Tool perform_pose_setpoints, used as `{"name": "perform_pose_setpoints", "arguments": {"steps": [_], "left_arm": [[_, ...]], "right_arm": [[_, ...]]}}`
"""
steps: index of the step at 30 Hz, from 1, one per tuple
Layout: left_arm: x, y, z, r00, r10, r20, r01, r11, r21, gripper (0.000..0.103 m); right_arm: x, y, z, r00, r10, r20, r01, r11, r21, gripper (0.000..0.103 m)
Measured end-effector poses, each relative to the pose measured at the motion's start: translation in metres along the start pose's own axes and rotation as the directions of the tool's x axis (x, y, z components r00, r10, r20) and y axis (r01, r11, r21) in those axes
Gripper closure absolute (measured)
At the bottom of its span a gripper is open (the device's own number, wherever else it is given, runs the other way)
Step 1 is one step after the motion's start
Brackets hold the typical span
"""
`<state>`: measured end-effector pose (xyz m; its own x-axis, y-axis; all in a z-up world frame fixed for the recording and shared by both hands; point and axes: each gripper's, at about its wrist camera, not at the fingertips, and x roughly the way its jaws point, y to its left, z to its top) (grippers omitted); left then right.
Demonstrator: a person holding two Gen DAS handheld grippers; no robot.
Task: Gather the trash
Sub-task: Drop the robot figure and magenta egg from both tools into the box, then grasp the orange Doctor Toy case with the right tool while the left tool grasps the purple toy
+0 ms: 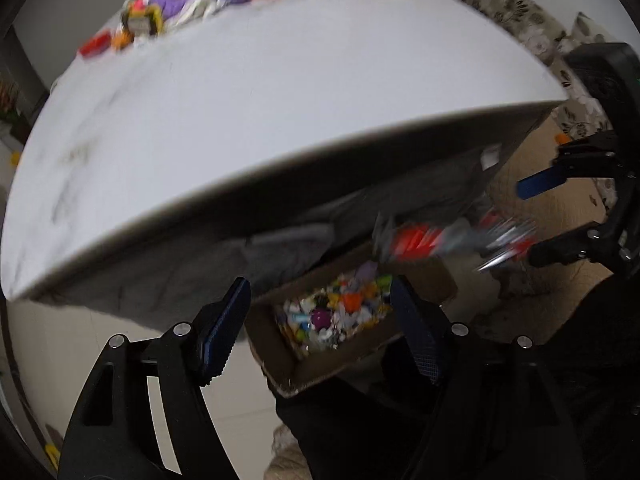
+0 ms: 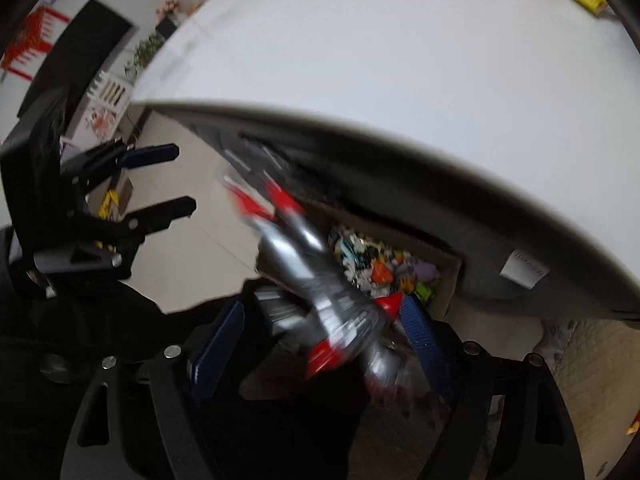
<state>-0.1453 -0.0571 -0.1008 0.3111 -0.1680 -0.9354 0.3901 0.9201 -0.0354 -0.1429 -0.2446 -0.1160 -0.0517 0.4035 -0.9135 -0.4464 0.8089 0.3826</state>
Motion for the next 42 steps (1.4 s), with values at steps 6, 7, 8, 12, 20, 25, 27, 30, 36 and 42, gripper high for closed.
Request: {"name": "perform_pose_setpoints", "arguments": {"steps": [6,7,8,12,20,25,27,30,36,42], "left_arm": [[-0.022,0.016,0.009,0.998,0.018,0.053,-0.017,0.999,-0.027,0.032],[-0.027,0.020,0.013,0.998,0.021,0.065,-0.019,0.999,-0.034,0.032],[-0.034,0.025,0.018,0.996,0.026,0.080,-0.022,0.999,-0.046,0.030],[-0.058,0.041,0.039,0.987,0.046,0.153,-0.033,0.996,-0.085,0.020],[-0.069,0.079,0.070,0.972,0.127,0.199,-0.087,0.976,-0.198,0.018],[-0.071,0.106,0.072,0.968,0.142,0.205,-0.090,0.966,-0.244,0.018],[-0.071,0.116,0.075,0.969,0.140,0.206,-0.085,0.964,-0.252,0.018],[-0.074,0.126,0.081,0.963,0.134,0.233,-0.071,0.964,-0.257,0.018],[-0.063,0.129,0.098,0.965,0.116,0.237,-0.059,0.971,-0.233,0.018],[-0.048,0.116,0.131,0.954,0.117,0.275,-0.063,0.978,-0.199,0.018]], "right_arm": [[-0.052,0.003,0.026,0.993,-0.005,0.122,0.011,0.999,-0.044,0.019],[-0.064,0.005,0.038,0.986,-0.008,0.166,0.019,0.998,-0.062,0.019],[-0.072,0.004,0.051,0.980,-0.013,0.198,0.028,0.997,-0.075,0.019],[-0.095,-0.004,0.131,0.943,-0.065,0.326,0.117,0.983,-0.142,0.019],[-0.065,-0.081,0.316,0.923,-0.168,0.347,0.105,0.975,0.195,0.019],[-0.045,-0.097,0.359,0.924,-0.240,0.299,0.071,0.874,0.481,0.017],[-0.031,-0.088,0.371,0.928,-0.296,0.226,0.158,0.863,0.480,0.017],[-0.023,-0.079,0.382,0.902,-0.383,0.197,0.266,0.855,0.446,0.013],[-0.016,-0.072,0.392,0.868,-0.454,0.202,0.362,0.856,0.369,0.018],[-0.037,-0.087,0.328,0.903,-0.344,0.255,0.229,0.891,0.393,0.019]]}}
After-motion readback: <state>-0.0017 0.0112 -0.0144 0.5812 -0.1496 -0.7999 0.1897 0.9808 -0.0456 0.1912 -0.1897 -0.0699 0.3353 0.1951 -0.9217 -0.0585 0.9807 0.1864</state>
